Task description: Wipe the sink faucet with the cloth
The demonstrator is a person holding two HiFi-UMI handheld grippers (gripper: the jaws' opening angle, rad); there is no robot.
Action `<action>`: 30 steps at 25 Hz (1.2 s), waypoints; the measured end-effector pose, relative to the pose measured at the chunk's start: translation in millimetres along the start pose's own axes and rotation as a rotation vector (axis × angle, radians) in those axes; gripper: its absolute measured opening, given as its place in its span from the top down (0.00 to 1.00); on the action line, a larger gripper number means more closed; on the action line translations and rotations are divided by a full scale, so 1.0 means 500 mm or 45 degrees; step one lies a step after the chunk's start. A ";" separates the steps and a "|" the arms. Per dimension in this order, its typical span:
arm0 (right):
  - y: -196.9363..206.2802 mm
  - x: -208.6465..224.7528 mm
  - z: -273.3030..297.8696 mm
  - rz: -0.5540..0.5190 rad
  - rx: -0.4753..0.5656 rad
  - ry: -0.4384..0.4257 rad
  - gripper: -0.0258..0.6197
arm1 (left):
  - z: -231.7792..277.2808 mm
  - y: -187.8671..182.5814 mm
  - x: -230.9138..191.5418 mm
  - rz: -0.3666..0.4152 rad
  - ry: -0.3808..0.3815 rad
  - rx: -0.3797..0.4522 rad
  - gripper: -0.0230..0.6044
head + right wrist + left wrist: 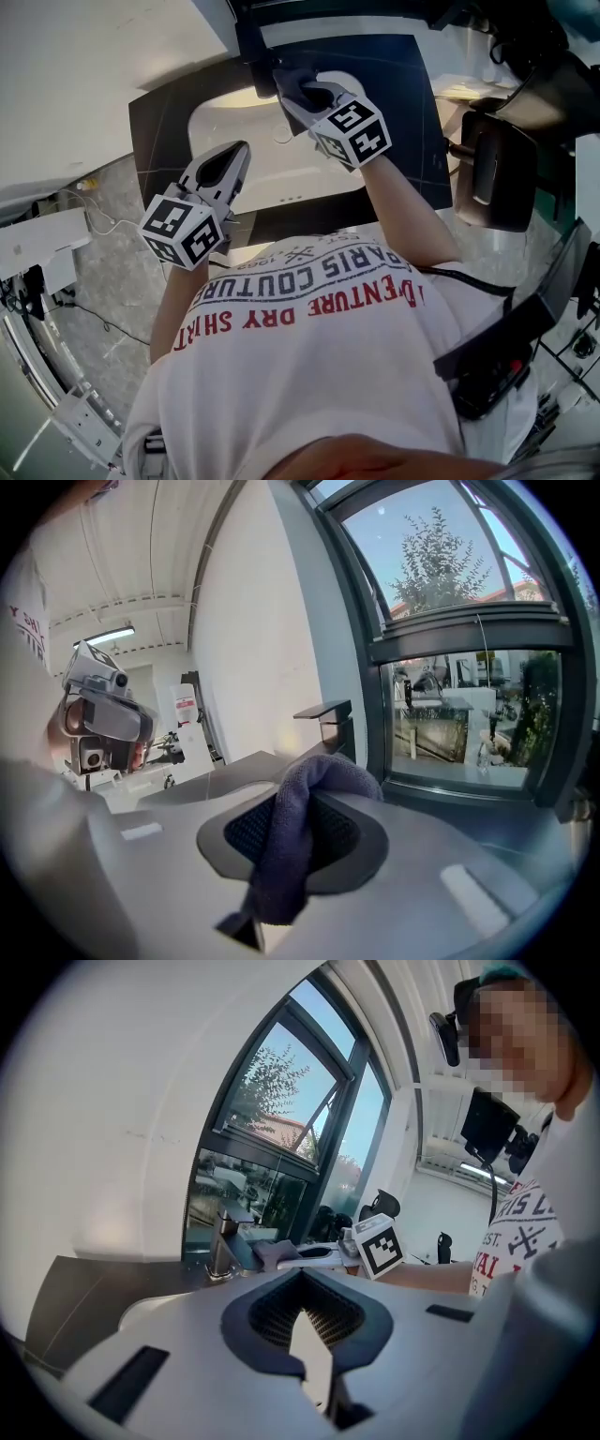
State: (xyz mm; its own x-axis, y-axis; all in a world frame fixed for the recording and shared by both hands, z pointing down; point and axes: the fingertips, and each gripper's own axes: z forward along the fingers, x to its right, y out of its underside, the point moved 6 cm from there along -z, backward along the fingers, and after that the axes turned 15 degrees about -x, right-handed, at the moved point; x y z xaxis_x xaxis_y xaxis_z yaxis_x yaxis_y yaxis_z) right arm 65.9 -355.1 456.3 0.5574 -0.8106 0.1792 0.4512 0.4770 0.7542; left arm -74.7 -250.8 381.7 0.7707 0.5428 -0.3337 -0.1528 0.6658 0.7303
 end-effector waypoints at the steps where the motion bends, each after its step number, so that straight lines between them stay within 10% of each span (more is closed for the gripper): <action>1: 0.006 -0.002 -0.011 -0.002 0.008 0.006 0.86 | -0.002 0.001 0.010 0.004 -0.006 0.005 0.96; 13: 0.093 0.018 -0.076 -0.077 0.021 -0.013 0.86 | 0.011 0.003 0.107 0.047 -0.044 0.020 0.96; 30: 0.007 0.095 0.124 -0.440 0.057 -0.080 0.86 | 0.131 -0.018 -0.057 -0.007 -0.001 -0.113 0.96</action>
State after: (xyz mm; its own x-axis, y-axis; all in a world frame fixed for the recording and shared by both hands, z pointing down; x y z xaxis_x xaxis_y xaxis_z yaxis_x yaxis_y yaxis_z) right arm 50.8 -413.1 506.7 0.3330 -0.9414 -0.0541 0.5737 0.1567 0.8039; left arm -54.8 -305.9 423.5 0.7722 0.5388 -0.3368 -0.2030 0.7114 0.6728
